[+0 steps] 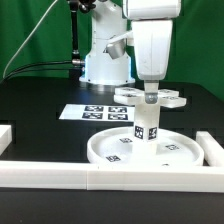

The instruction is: Assemble round table

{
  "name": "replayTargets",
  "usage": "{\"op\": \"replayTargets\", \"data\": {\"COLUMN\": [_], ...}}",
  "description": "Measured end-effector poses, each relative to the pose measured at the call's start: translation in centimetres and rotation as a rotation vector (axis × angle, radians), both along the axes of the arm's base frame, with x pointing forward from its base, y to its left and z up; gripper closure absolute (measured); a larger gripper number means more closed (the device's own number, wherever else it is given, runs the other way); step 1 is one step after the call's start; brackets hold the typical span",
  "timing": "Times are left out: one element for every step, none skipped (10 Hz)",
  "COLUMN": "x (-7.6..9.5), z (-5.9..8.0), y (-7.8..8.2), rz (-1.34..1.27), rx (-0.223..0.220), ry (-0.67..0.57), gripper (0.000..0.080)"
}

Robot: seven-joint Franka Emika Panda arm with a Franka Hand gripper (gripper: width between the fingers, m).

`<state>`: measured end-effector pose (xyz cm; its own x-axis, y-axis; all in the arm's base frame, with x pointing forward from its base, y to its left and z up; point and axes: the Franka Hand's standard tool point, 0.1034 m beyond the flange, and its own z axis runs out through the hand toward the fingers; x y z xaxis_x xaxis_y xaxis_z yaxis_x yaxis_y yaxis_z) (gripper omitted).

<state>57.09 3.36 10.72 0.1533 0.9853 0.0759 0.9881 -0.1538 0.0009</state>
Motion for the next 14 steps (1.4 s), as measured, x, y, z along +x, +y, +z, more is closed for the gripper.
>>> {"op": "replayTargets", "data": {"x": [0.0,-0.3,-0.5,-0.5,-0.6,-0.7,-0.7,-0.7,-0.8,-0.8,-0.8,-0.8,-0.8,-0.8], "z": [0.0,-0.1,-0.2,-0.3,-0.6,-0.9,-0.9,-0.9,-0.9,-0.9,-0.9,-0.9,-0.9,-0.9], "y": [-0.1,0.0,-0.1,-0.5,-1.0,-1.2,-1.2,-1.2,-1.2,-1.2,-1.2,-1.3,-1.3,-1.3], "rz": [-0.036,-0.086,-0.1,-0.066,-0.038,-0.026,-0.027,-0.027,-0.027,-0.028,-0.028,-0.03,-0.05,-0.073], "rx": [0.0,-0.003,-0.006,-0.006,-0.006,-0.006,-0.006,-0.006,-0.006,-0.006,-0.006,-0.007,-0.007,-0.007], "ry": [0.004,0.026,0.059,0.056,0.048,0.042,0.042,0.042,0.042,0.042,0.042,0.045,0.047,0.048], "gripper": [0.0151,0.0151,0.0151,0.0151,0.0151,0.0151,0.0151,0.0151,0.0151,0.0151,0.0284,0.0284,0.0356,0.0356]}}
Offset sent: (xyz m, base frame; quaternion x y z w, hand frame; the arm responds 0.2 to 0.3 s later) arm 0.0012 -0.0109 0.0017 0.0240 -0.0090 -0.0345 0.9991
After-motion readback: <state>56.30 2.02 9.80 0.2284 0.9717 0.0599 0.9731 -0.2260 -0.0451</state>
